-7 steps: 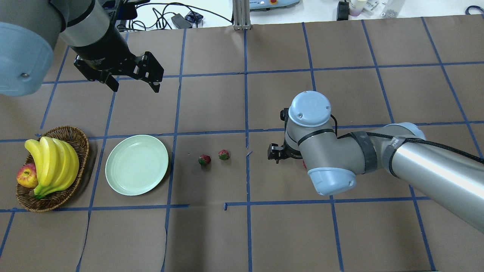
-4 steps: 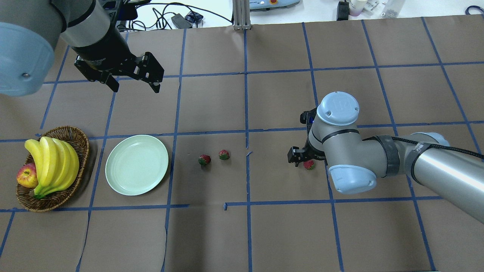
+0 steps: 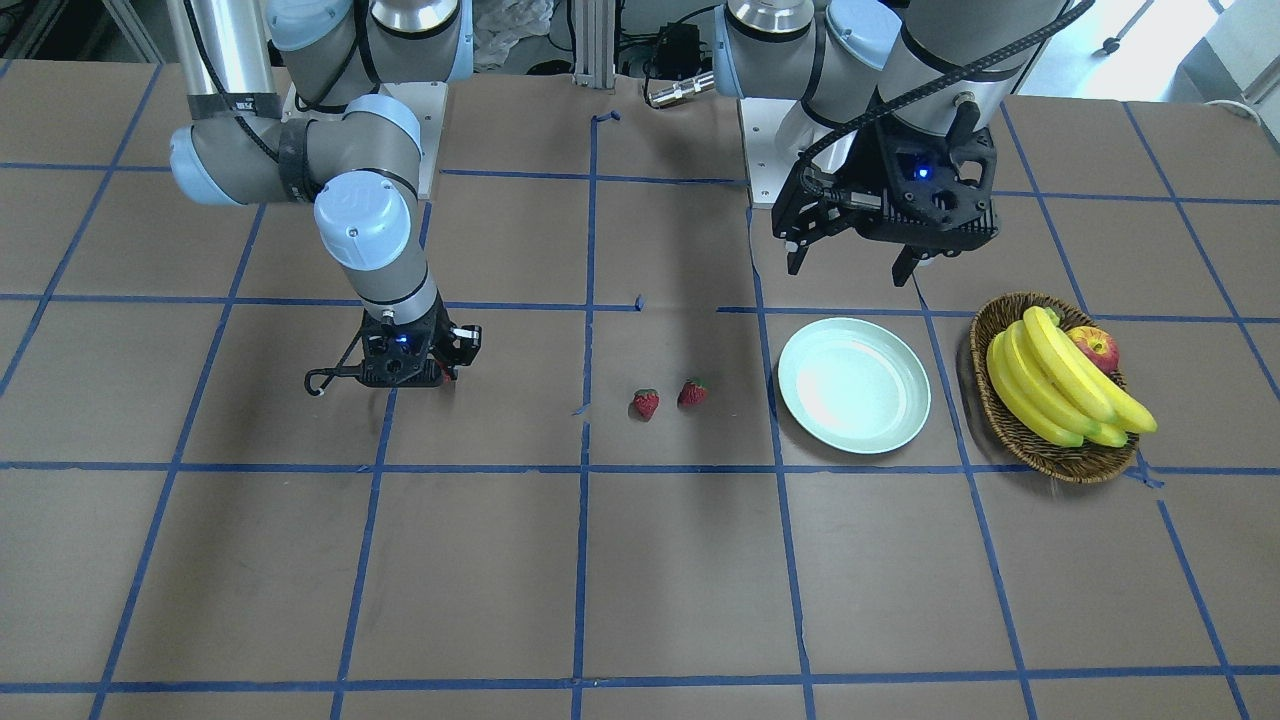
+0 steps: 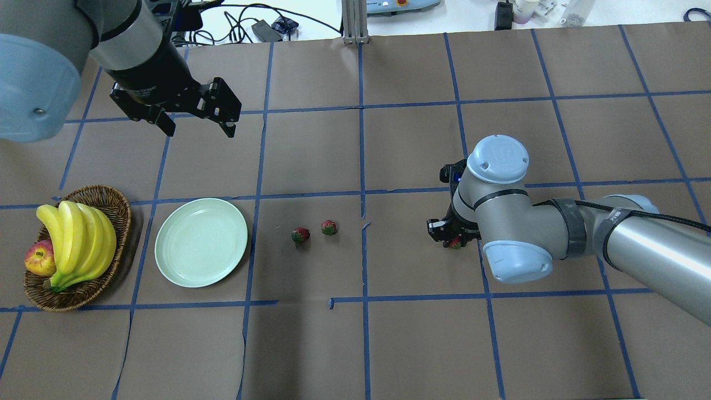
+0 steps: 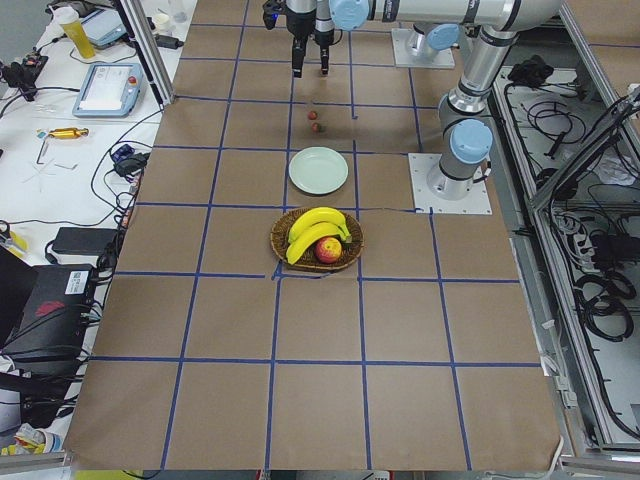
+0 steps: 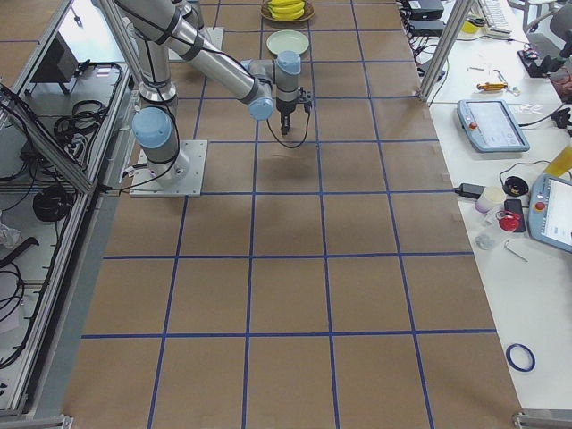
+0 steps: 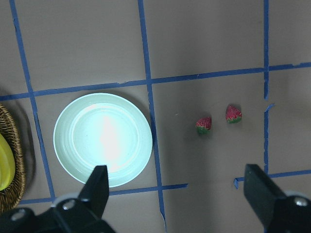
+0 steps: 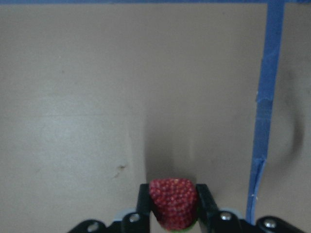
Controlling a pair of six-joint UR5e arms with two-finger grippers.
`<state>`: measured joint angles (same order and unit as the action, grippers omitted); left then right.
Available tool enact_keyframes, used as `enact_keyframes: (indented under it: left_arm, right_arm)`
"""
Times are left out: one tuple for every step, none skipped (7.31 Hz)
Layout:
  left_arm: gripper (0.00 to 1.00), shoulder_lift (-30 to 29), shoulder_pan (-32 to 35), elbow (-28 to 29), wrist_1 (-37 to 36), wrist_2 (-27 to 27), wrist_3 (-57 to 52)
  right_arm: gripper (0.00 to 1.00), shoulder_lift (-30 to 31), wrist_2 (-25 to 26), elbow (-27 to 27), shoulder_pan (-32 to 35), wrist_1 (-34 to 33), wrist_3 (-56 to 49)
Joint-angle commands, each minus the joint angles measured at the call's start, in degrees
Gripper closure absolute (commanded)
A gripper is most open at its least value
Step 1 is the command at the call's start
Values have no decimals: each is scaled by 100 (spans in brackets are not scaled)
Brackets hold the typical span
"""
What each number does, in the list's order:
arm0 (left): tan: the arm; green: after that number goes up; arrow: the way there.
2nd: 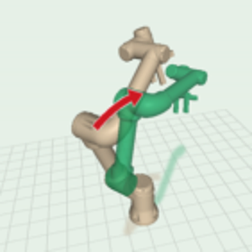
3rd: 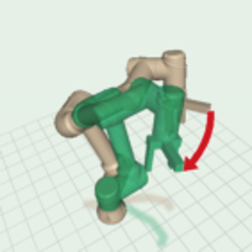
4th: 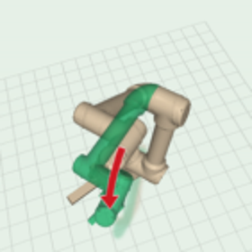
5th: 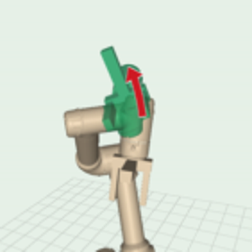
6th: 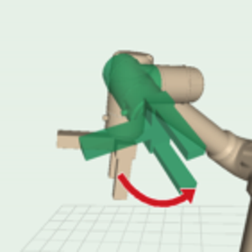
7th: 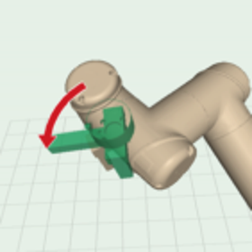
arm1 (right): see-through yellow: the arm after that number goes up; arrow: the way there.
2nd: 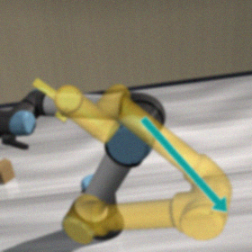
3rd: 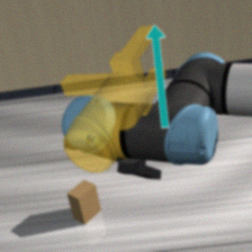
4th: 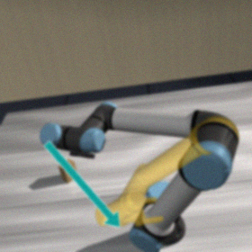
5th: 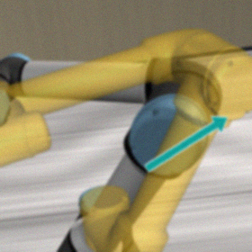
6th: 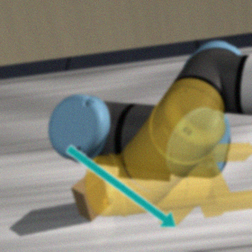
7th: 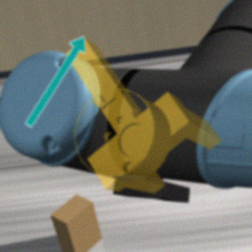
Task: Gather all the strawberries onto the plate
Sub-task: 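Move the right gripper to the last strawberry and grasp it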
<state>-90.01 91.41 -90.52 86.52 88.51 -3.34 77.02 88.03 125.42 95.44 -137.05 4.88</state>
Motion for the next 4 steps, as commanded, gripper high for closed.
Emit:
enact_keyframes:
  left_arm:
    - [0,1,0,-1,5,0,0]
    - [0,9,0,-1,6,0,0]
    - [0,9,0,-1,-3,0,0]
    - [0,1,0,8,-3,0,0]
  right_arm:
    - [100,-2,-319,-455,289,56,658]
    - [100,-46,-322,-605,857,56,1403]
    - [100,-151,-270,-641,1524,-14,2124]
    - [100,-282,-426,-711,2009,-23,2732]
